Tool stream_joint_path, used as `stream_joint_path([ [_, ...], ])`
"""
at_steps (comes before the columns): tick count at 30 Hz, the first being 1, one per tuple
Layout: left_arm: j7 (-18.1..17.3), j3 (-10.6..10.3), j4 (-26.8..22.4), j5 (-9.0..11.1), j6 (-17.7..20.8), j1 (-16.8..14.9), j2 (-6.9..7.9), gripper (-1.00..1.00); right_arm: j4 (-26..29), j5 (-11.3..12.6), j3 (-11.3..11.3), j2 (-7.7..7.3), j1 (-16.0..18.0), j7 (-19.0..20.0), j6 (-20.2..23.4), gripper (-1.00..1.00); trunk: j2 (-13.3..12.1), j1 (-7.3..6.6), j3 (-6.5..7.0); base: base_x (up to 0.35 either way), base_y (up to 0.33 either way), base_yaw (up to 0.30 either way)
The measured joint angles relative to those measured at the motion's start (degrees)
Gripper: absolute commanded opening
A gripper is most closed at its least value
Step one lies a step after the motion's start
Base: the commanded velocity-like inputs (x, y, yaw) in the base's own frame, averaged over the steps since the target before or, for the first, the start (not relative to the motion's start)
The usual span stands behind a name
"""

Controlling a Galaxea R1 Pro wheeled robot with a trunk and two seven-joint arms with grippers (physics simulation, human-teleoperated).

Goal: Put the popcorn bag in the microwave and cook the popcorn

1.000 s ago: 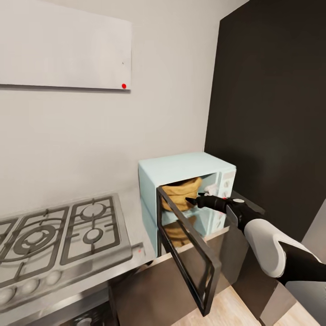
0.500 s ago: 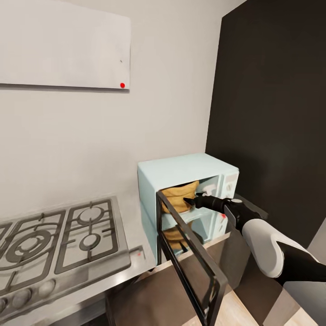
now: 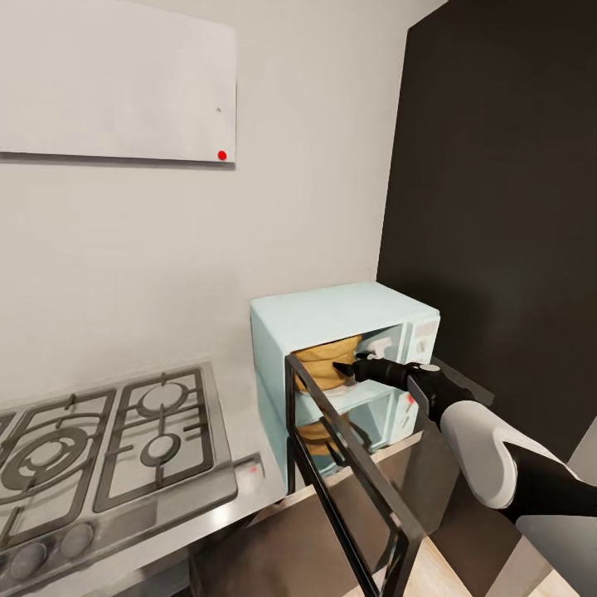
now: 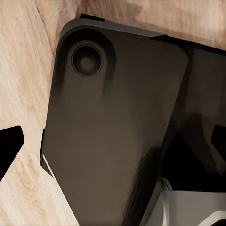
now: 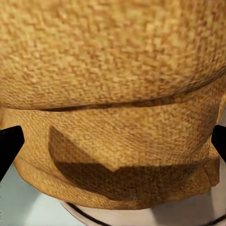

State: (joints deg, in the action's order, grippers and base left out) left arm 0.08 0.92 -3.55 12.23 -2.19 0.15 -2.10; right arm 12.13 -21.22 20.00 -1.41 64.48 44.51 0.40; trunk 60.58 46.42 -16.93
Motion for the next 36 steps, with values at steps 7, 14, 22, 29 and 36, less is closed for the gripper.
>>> stream_joint_path([
  [7, 0.00, -0.01, 0.02, 0.00, -0.01, 0.01, -0.08, 1.00, -0.02, 0.27, -0.27, -0.09, 0.00, 0.20, 0.00, 1.00, 0.00, 0.02, 0.00, -0.100, 0.000, 0.000],
  [14, 0.08, -0.01, 0.02, 1.61, -0.01, 0.01, -0.09, 1.00, -0.03, 0.19, -0.27, -0.28, -0.01, 0.21, 0.03, 1.00, -0.01, 0.03, 0.00, -0.307, 0.000, 0.000],
  [22, 0.08, -0.01, 0.02, 2.13, -0.01, 0.01, -0.09, 1.00, 0.69, 0.06, -0.50, -0.76, -0.01, 0.27, 0.21, 1.00, -0.01, 0.03, 0.00, -0.344, 0.000, 0.000],
  [29, 0.08, -0.02, 0.02, 2.13, 0.00, 0.01, -0.09, 1.00, 1.27, -0.04, -0.91, -1.83, 0.00, 0.19, 0.55, 1.00, 0.00, 0.02, 0.00, -0.241, 0.000, 0.000],
  [36, 0.08, -0.01, 0.03, 2.12, -0.01, 0.01, -0.09, 1.00, 1.29, -0.29, -1.03, -3.92, -0.01, 0.18, 0.54, 1.00, 0.00, 0.00, 0.00, -0.017, 0.000, 0.000],
])
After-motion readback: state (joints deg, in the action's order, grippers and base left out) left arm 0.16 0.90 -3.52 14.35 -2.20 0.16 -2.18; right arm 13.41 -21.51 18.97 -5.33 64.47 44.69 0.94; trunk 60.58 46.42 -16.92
